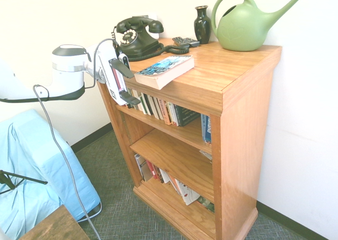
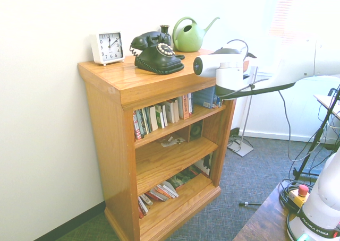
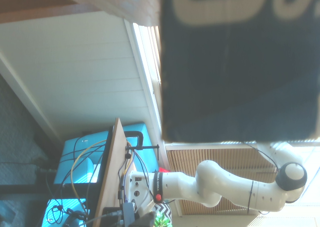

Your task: Shelf the books

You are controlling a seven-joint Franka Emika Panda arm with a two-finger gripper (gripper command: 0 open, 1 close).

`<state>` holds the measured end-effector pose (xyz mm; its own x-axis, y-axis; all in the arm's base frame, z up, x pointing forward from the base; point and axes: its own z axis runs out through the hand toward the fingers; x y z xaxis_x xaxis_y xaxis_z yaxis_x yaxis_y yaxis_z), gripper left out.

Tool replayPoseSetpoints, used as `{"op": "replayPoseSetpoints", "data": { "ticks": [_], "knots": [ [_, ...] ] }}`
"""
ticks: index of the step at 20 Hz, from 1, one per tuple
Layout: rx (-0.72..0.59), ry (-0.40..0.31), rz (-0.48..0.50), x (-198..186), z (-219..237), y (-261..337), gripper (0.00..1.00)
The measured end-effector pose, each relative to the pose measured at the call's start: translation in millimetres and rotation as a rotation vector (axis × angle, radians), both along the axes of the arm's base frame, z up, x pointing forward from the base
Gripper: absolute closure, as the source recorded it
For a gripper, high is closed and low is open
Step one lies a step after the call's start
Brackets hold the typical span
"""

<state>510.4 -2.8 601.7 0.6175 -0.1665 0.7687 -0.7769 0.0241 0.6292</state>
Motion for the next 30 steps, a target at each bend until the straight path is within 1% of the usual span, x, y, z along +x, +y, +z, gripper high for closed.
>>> {"op": "replayPoseSetpoints", "data": {
  "ticks": [8, 12, 19, 20, 30],
  "knots": [
    [0.001, -0.005, 0.027, 42, 4, 14, 0.00],
    [0.004, -0.006, 0.023, 53, 5, 11, 0.00],
    [0.010, -0.002, 0.004, 60, 8, -10, 0.00],
    [0.010, 0.000, 0.001, 60, 9, -13, 1.00],
    [0.010, 0.015, -0.004, 60, 4, -16, 1.00]
  ]
}}
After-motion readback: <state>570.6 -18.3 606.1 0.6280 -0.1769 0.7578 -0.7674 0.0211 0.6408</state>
